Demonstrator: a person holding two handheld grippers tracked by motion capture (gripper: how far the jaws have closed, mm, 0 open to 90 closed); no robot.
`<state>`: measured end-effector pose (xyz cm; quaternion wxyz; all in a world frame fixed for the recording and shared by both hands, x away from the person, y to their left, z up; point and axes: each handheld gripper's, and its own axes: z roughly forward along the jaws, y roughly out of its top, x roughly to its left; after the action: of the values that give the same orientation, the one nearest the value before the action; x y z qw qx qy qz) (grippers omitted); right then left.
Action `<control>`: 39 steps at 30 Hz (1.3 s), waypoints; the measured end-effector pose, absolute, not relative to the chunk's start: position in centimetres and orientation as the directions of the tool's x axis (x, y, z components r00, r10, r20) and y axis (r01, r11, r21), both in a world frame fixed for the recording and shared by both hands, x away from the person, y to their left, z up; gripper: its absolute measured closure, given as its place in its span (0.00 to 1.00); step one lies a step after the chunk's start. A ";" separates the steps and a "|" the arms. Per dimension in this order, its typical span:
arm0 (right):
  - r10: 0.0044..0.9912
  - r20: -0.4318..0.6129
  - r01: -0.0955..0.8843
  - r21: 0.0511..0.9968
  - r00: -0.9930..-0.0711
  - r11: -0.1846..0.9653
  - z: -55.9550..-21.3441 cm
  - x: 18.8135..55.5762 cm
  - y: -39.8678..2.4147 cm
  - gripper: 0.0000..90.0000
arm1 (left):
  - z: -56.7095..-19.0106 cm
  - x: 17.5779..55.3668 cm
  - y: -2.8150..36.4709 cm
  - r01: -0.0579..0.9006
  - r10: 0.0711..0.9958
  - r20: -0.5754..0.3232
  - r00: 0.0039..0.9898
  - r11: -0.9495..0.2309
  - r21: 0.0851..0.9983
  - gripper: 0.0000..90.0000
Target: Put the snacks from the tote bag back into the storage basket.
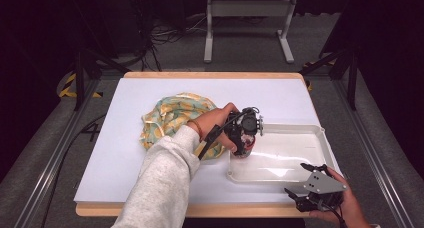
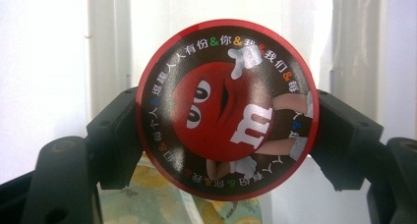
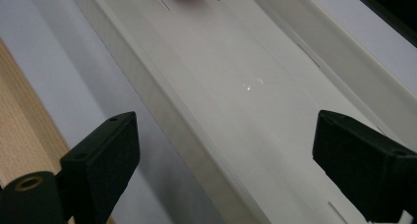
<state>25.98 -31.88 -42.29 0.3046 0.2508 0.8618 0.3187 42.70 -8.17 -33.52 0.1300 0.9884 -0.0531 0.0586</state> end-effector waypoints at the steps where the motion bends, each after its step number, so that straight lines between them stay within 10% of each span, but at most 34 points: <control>1: 0.628 -0.364 0.240 0.702 -0.688 0.670 -42.3 26.0 -31.9 0.12 | -33.7 42.6 -8.2 -0.112 -0.081 0.130 0.988 -0.961 0.254 0.26; 39: 0.622 -0.365 0.241 0.695 -0.692 0.677 -42.4 26.1 -31.8 0.13 | -37.1 43.4 -7.5 0.022 0.048 0.080 0.996 -0.952 0.305 0.26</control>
<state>26.07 -31.80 -42.39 0.3024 0.2498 0.8643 0.3149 43.38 -7.54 -37.11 0.1537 0.9870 0.0177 0.0430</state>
